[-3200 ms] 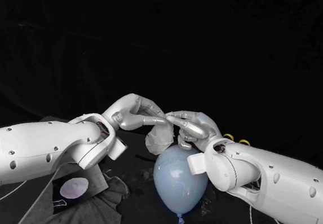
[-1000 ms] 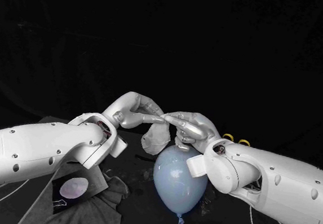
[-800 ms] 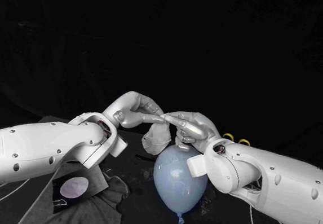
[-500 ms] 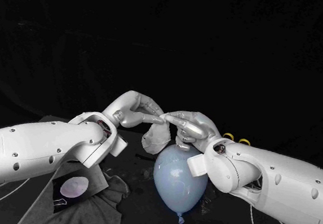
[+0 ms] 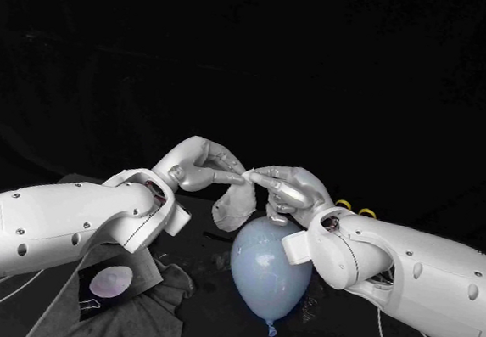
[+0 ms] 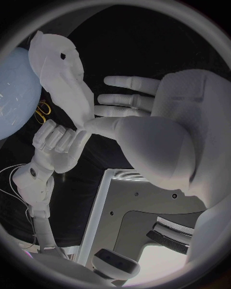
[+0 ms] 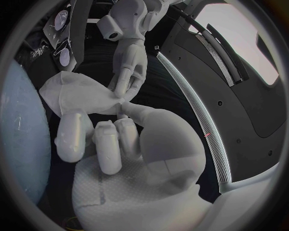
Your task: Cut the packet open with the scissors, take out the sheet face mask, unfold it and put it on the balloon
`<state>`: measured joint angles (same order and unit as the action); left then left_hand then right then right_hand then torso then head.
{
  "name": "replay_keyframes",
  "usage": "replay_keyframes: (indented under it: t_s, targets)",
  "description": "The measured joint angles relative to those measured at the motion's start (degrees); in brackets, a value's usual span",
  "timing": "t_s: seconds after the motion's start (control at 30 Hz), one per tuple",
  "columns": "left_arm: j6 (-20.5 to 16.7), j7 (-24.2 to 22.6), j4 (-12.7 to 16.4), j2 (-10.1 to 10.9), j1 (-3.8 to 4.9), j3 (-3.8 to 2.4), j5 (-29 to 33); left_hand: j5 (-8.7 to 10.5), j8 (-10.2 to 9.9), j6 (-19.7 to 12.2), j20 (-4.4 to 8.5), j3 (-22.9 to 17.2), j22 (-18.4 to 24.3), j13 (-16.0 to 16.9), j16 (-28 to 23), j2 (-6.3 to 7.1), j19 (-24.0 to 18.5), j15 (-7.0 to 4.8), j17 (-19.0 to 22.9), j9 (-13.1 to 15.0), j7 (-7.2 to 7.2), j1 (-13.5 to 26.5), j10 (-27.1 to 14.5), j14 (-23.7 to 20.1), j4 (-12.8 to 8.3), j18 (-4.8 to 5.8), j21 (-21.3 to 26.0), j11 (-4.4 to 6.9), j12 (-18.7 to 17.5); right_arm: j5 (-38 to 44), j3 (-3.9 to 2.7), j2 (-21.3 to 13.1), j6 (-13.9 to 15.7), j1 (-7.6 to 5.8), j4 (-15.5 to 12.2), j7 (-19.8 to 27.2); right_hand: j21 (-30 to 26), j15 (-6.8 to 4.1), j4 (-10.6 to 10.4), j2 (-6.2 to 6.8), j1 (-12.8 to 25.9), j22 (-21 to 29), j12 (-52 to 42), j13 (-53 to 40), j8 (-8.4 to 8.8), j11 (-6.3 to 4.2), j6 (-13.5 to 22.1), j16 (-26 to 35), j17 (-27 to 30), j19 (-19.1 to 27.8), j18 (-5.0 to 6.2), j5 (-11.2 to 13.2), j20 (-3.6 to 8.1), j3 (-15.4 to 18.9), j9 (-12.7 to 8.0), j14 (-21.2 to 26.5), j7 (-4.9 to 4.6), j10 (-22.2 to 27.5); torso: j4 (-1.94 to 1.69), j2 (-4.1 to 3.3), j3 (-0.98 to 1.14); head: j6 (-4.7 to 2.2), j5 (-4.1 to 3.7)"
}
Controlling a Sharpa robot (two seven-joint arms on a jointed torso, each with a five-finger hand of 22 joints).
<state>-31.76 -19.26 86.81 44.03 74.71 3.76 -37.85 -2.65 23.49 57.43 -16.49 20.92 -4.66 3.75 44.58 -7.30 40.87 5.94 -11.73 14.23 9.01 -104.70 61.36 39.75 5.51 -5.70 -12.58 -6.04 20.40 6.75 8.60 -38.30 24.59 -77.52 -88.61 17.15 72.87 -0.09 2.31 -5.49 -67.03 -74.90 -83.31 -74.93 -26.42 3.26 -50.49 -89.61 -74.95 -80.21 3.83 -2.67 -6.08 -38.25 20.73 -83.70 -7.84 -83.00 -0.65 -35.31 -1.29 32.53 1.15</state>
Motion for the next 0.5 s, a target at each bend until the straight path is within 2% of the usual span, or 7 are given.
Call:
replay_keyframes:
  t_s: [0.17, 0.2, 0.33, 0.37, 0.43, 0.47, 0.5]
  targets:
    - [0.1, -0.1, 0.0, 0.1, 0.00, 0.00, 0.6, 0.00, 0.0, 0.0, 0.00, 0.2, 0.0, 0.0, -0.5, 0.00, 0.0, 0.00, 0.3, 0.0, 0.00, 0.0, 0.2, 0.0, -0.2, 0.01, 0.0, -0.20, -0.6, 0.5, 0.00, -0.1, 0.8, 0.01, 0.0, 0.0, 0.2, 0.00, 0.2, 0.00, 0.0, 0.0, 0.0, 0.0, -0.01, 0.18, 0.0, -0.2, 0.0, 0.0, 0.00, 0.0, 0.00, -0.2, 0.0, 0.0, 0.01, -0.2, 0.00, 0.00, -0.01, 0.07, -0.01]
    - [0.2, -0.1, 0.0, 0.2, 0.00, 0.00, 0.7, 0.00, 0.0, -0.3, 0.00, 0.5, 0.0, -0.1, -0.9, 0.00, 0.0, 0.20, 0.6, -0.1, 0.27, 0.0, -0.2, 0.2, -0.5, 0.02, 0.0, -0.58, -1.5, 0.6, 0.00, -0.1, 0.9, 0.01, 0.0, 0.0, 0.2, 0.00, 0.2, 0.00, 0.0, 0.0, 0.0, 0.0, -0.02, 0.18, 0.0, -0.2, 0.0, 0.0, 0.00, 0.0, 0.00, -0.2, 0.0, 0.0, 0.01, -0.2, 0.00, 0.00, 0.00, 0.08, -0.01]
    - [0.7, -0.1, 0.1, 0.3, 0.00, 0.01, 1.5, 0.00, -2.8, -4.0, 0.00, 3.6, 0.1, -0.3, -1.3, -0.05, 0.0, 1.29, 1.0, -1.3, 1.90, 0.0, -3.5, -0.3, 0.6, 0.02, 0.0, -2.57, -4.6, 1.0, 0.00, 0.0, 1.5, 0.01, 0.0, 0.0, 0.2, 0.00, 0.1, 0.00, 0.0, 0.0, 0.0, 0.0, -0.07, 0.18, 0.0, -0.2, 0.0, 0.0, 0.00, 0.0, 0.00, -0.4, 0.0, 0.0, 0.00, -0.2, 0.00, 0.00, 0.00, 0.09, 0.04]
    - [0.8, 0.0, 0.2, 0.4, 0.00, 0.01, 1.7, 0.00, -3.8, -5.4, 0.00, 4.0, 0.2, -0.3, -1.8, -0.38, 0.0, 1.71, 1.1, -1.8, 2.39, 0.8, -4.4, -0.7, 1.2, 0.03, 0.0, -3.08, -5.4, 1.0, 0.00, 0.0, 1.6, 0.01, 0.0, 0.0, 0.2, 0.00, 0.1, 0.00, 0.0, 0.0, 0.0, 0.0, -0.08, 0.18, -0.1, -0.2, 0.0, 0.0, 0.00, 0.0, 0.00, -0.4, 0.0, 0.0, -0.09, -0.2, 0.00, 0.00, 0.00, 0.12, 0.04]
    - [1.3, 0.1, 0.3, 0.4, 0.00, 0.01, 2.0, 0.00, -5.7, -8.1, -0.22, 4.0, 0.4, -0.3, -2.9, -2.14, -0.3, 2.80, 1.6, -2.6, 3.07, 3.0, -6.4, -1.8, 2.4, 0.03, 0.3, -3.94, -6.9, 1.2, 0.00, 0.0, 1.7, 0.00, 0.1, 0.1, 0.2, 0.00, 0.1, 0.00, 0.0, 0.0, 0.0, 0.0, -0.08, 0.17, -0.2, -0.2, 0.0, 0.0, 0.00, 0.0, 0.00, -0.4, 0.0, 0.0, -0.18, -0.2, 0.01, 0.00, 0.01, 0.17, 0.04]
    - [1.5, 0.2, 0.3, 0.5, 0.00, 0.01, 2.2, 0.00, -6.4, -9.1, -0.19, 4.0, 0.5, -0.3, -3.5, -2.17, -0.9, 3.19, 1.9, -2.8, 3.26, 4.0, -7.0, -2.3, 2.8, 0.02, 0.7, -4.34, -7.5, 1.2, 0.00, 0.0, 1.8, 0.00, 0.2, 0.1, 0.2, 0.00, 0.1, 0.00, 0.0, 0.0, -0.2, 0.0, -0.08, 0.07, -0.2, -0.2, 0.0, 0.0, 0.00, 0.0, 0.00, -0.4, 0.0, 0.0, -0.18, -0.3, 0.01, 0.00, 0.01, 0.20, 0.04]
    - [1.8, 0.3, 0.3, 0.6, 0.00, 0.01, 2.4, 0.00, -7.2, -10.3, -0.21, 4.0, 0.7, -0.2, -4.5, -1.47, -1.9, 3.50, 2.3, -3.1, 3.21, 5.2, -7.9, -3.2, 3.5, 0.04, 1.3, -4.76, -8.1, 1.4, 0.00, 0.1, 1.9, 0.00, 0.3, 0.1, 0.2, 0.00, 0.1, 0.00, 0.0, 0.0, -0.2, 0.0, -0.08, -0.02, -0.2, -0.2, 0.0, 0.0, 0.00, 0.0, 0.00, -0.4, 0.0, 0.0, -0.18, -0.4, 0.01, 0.00, 0.01, 0.24, 0.05]
